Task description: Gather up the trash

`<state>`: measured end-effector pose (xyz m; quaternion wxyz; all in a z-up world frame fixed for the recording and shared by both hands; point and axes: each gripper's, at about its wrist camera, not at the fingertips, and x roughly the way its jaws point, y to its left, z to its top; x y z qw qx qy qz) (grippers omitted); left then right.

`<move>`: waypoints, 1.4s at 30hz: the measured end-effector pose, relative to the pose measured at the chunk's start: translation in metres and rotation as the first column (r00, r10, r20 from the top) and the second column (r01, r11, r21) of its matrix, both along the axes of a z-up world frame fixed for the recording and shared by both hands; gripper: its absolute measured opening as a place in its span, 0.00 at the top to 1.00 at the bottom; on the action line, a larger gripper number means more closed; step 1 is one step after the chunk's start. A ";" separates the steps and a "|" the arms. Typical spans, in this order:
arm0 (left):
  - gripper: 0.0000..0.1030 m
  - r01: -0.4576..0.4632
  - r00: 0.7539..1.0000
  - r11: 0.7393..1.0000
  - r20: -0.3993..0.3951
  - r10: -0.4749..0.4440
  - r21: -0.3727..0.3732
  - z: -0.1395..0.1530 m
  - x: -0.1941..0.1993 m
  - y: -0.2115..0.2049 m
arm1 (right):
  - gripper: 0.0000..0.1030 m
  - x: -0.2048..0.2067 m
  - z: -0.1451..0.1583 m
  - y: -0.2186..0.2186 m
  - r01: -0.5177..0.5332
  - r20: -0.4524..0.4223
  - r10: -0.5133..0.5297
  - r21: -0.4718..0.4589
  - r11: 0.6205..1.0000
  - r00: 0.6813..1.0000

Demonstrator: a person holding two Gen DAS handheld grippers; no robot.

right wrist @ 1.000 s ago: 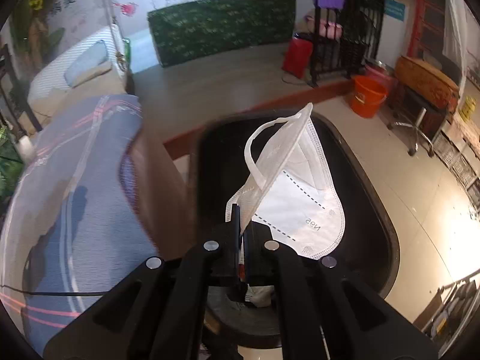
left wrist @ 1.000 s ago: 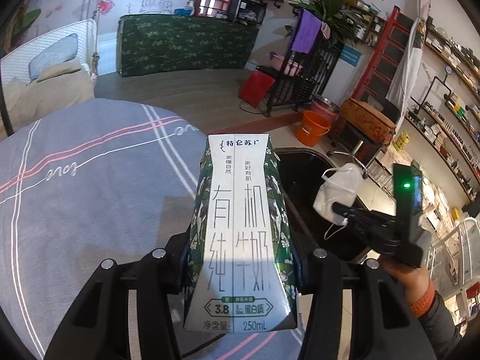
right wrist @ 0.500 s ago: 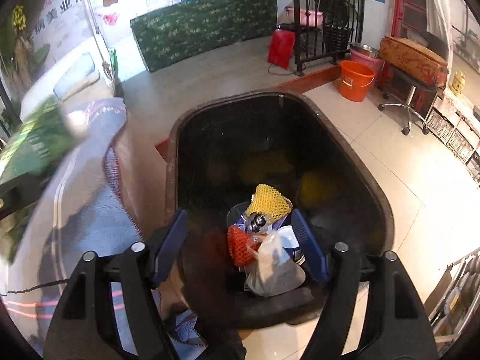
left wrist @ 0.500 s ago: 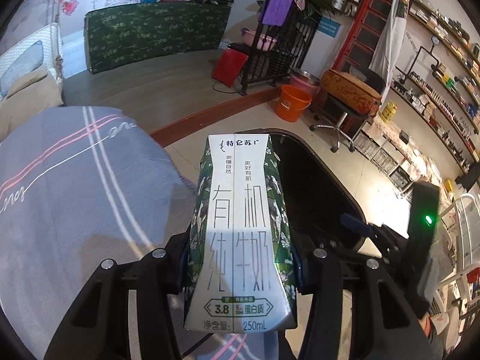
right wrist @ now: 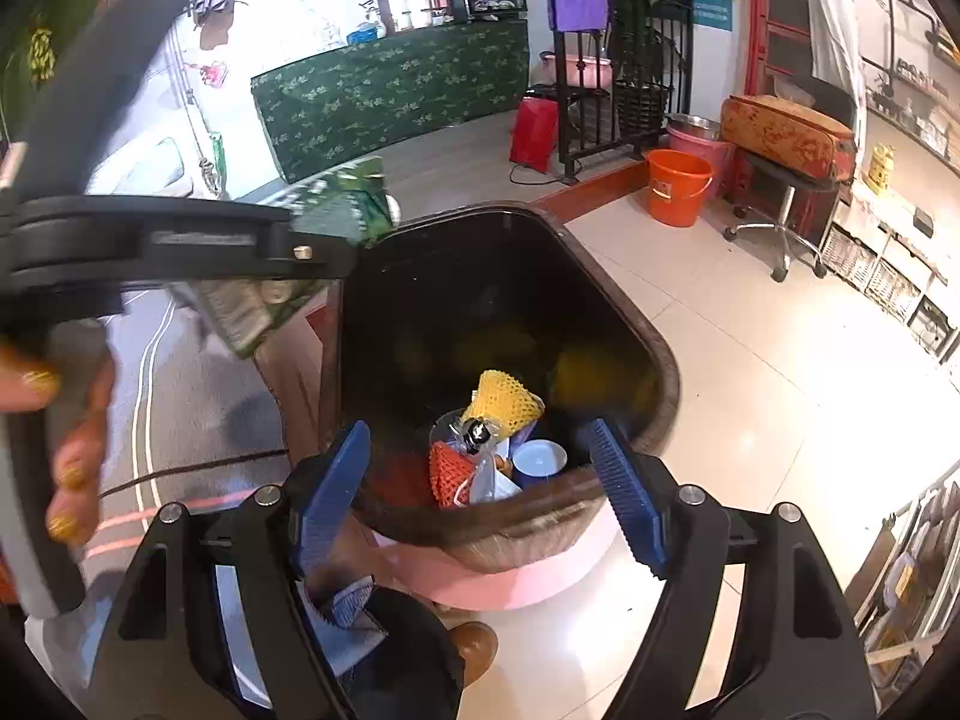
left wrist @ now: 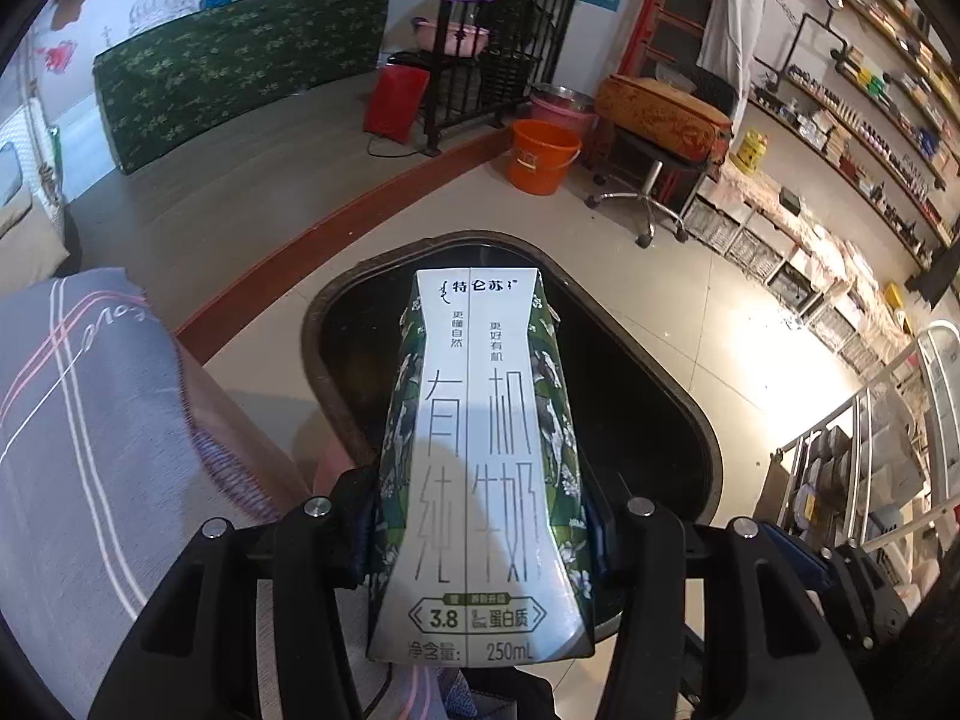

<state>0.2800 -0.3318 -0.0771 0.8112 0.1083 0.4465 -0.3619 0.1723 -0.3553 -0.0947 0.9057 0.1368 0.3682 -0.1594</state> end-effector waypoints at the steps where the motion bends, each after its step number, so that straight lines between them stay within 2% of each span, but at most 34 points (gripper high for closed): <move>1: 0.51 0.009 1.000 1.000 -0.012 -0.009 0.004 -0.003 0.001 -0.005 | 0.27 -0.004 0.001 -0.001 0.005 0.004 -0.005 0.001 1.000 1.000; 7: 0.50 0.015 0.997 1.000 -0.075 -0.013 0.026 -0.018 0.009 -0.025 | 0.26 -0.010 0.003 -0.006 0.026 0.030 -0.027 0.016 1.000 0.999; 9: 0.43 0.011 0.997 0.999 -0.079 -0.008 0.037 -0.019 0.011 -0.029 | 0.26 -0.007 0.002 -0.008 0.017 0.034 -0.018 0.025 1.000 0.999; 10: 0.33 0.005 0.997 0.999 -0.075 -0.002 0.041 -0.019 0.011 -0.029 | 0.26 -0.005 0.002 -0.008 0.010 0.031 -0.011 0.024 1.000 0.999; 11: 0.28 0.003 0.998 0.999 -0.068 -0.001 0.040 -0.018 0.012 -0.030 | 0.26 -0.004 0.002 -0.007 0.006 0.031 -0.007 0.017 1.000 0.999; 14: 0.22 0.014 0.999 0.999 -0.047 -0.012 0.045 -0.013 0.010 -0.030 | 0.26 -0.004 0.001 -0.007 0.001 0.033 -0.001 0.023 1.000 0.999; 20: 0.19 -0.006 0.999 0.999 0.037 0.004 0.041 0.000 0.004 -0.017 | 0.25 -0.008 -0.001 -0.007 -0.001 0.035 0.000 0.030 1.000 0.999; 23: 0.11 -0.047 0.995 0.999 0.087 0.046 0.001 0.013 0.002 0.002 | 0.23 -0.011 -0.002 -0.004 0.001 0.028 -0.001 0.016 1.000 1.000; 27: 0.09 -0.097 0.984 0.994 0.142 0.104 -0.056 0.027 -0.010 0.045 | 0.22 -0.017 0.002 0.004 0.013 0.031 -0.012 -0.019 1.000 0.999; 29: 0.08 -0.130 0.970 0.989 0.200 0.141 -0.068 0.034 -0.020 0.067 | 0.20 -0.019 0.007 0.013 0.014 0.050 -0.012 -0.033 0.999 0.999; 31: 0.05 -0.178 0.931 0.979 0.304 0.201 -0.103 0.047 -0.038 0.101 | 0.13 -0.024 0.014 0.025 0.020 0.080 -0.014 -0.070 0.997 0.997; 33: 0.05 -0.219 0.895 0.966 0.366 0.256 -0.141 0.059 -0.053 0.133 | 0.10 -0.029 0.021 0.037 0.027 0.107 -0.017 -0.093 0.995 0.994; 35: 0.05 -0.253 0.867 0.952 0.395 0.303 -0.174 0.069 -0.065 0.160 | 0.05 -0.036 0.031 0.052 0.039 0.148 -0.022 -0.120 0.992 0.989; 38: 0.05 -0.328 0.813 0.922 0.436 0.386 -0.205 0.083 -0.087 0.204 | 0.05 -0.043 0.048 0.081 0.031 0.200 0.003 -0.171 0.985 0.980; 40: 0.05 -0.400 0.765 0.890 0.455 0.456 -0.220 0.090 -0.103 0.231 | 0.05 -0.049 0.060 0.101 0.046 0.241 0.006 -0.209 0.977 0.971; 42: 0.05 -0.429 0.745 0.870 0.450 0.493 -0.242 0.093 -0.117 0.251 | 0.05 -0.057 0.071 0.120 0.046 0.286 0.022 -0.227 0.973 0.958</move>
